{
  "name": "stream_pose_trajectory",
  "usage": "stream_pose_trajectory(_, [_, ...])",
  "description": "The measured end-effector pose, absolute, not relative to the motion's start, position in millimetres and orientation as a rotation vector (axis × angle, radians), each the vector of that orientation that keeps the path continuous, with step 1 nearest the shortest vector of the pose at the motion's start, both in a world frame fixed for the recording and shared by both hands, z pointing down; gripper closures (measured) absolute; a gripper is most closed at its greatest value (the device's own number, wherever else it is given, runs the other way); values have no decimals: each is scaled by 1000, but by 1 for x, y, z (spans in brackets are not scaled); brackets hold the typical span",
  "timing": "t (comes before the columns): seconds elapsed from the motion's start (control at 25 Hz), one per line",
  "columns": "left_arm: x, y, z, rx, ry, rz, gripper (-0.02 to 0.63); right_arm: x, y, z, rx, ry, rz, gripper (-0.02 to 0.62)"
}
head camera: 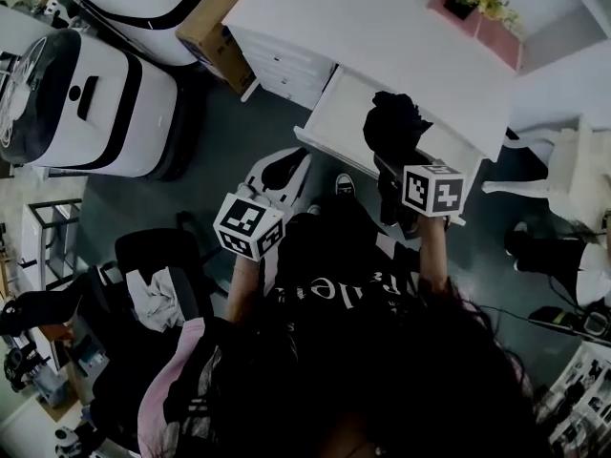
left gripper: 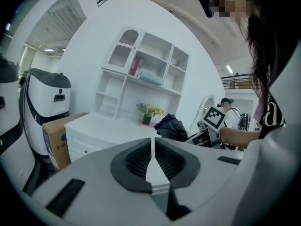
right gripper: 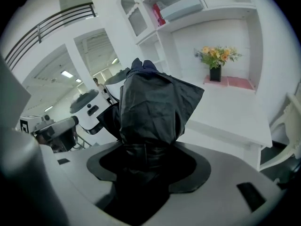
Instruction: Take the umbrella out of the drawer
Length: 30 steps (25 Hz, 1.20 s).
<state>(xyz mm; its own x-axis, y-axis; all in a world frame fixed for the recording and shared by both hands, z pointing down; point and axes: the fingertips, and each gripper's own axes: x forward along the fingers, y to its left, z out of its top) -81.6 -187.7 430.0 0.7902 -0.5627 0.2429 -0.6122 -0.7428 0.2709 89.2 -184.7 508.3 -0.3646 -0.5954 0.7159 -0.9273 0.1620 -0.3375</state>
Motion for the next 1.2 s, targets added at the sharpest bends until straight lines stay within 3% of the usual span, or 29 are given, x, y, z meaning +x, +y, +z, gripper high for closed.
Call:
stream_pose_trajectory(0.48, [-82,-120,432,2715,-673,229,580,49,-90,497,1569,-2028,1229,316])
stream_pose_trajectory(1.2, [-50,-84,421,2761,-556,185,580,59,-32,496,1625,-1986,1289,316])
